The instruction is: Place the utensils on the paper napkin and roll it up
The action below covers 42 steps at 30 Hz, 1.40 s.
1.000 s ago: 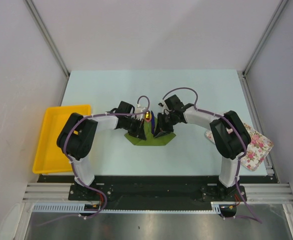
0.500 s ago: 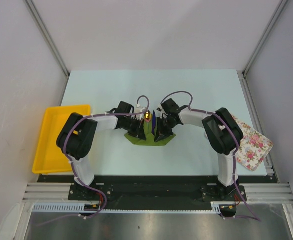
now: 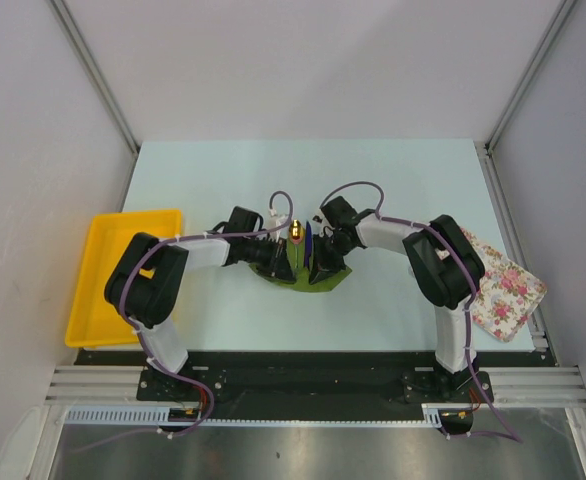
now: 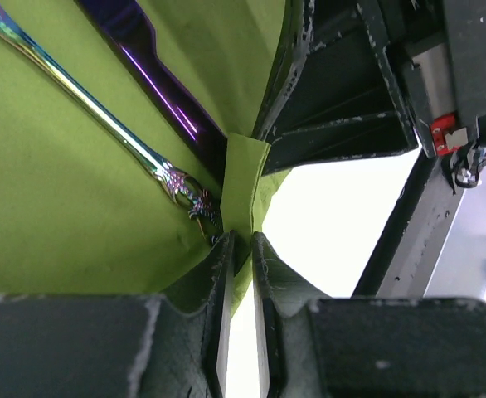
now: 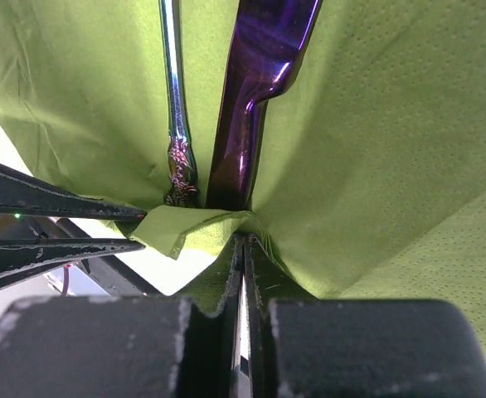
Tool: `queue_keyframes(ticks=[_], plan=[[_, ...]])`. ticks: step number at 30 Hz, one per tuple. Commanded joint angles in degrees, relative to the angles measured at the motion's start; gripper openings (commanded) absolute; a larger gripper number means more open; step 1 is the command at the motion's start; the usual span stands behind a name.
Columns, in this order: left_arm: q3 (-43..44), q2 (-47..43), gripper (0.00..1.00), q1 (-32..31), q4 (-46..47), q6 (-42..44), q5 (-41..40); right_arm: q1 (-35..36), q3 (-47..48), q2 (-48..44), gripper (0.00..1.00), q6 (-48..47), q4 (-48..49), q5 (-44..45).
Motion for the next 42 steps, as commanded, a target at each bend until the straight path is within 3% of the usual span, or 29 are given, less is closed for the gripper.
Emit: queue_keyframes(ticks=[1, 5, 8, 12, 18, 25, 33, 42], plan=[[0.0, 1.6, 0.18, 0.3, 3.3, -2.8, 1.4, 0.4, 0.9, 2.1, 0.04, -1.3, 0.1, 3.8], [0.0, 2.8, 0.17, 0.9, 2.8, -3.0, -0.7, 0.4, 1.3, 2.1, 0.05, -1.5, 0.1, 3.7], [-1.1, 1.6, 0.22, 2.1, 3.4, -3.0, -0.9, 0.4, 1.5, 2.2, 0.05, -1.6, 0.2, 3.8], [-4.4, -5.3, 0.36, 4.6, 7.2, -4.1, -1.7, 0.3, 1.7, 2.3, 0.05, -1.7, 0.0, 3.8], [-7.3, -12.1, 0.38, 5.3, 9.8, -4.0, 3.1, 0.3, 2.5, 2.7, 0.06, -1.7, -0.2, 3.8], [-7.2, -9.7, 0.26, 2.7, 9.3, -5.3, 4.1, 0.5, 3.0, 3.4, 0.06, -1.4, -0.3, 3.3], [-3.3, 0.3, 0.17, 1.9, 8.7, -7.6, 1.2, 0.4, 3.2, 3.5, 0.07, -1.5, -0.9, 3.7], [-2.9, 3.8, 0.04, 2.0, 6.6, -8.1, -1.8, 0.7, 3.7, 0.0, 0.16, -3.3, -3.4, 4.7]])
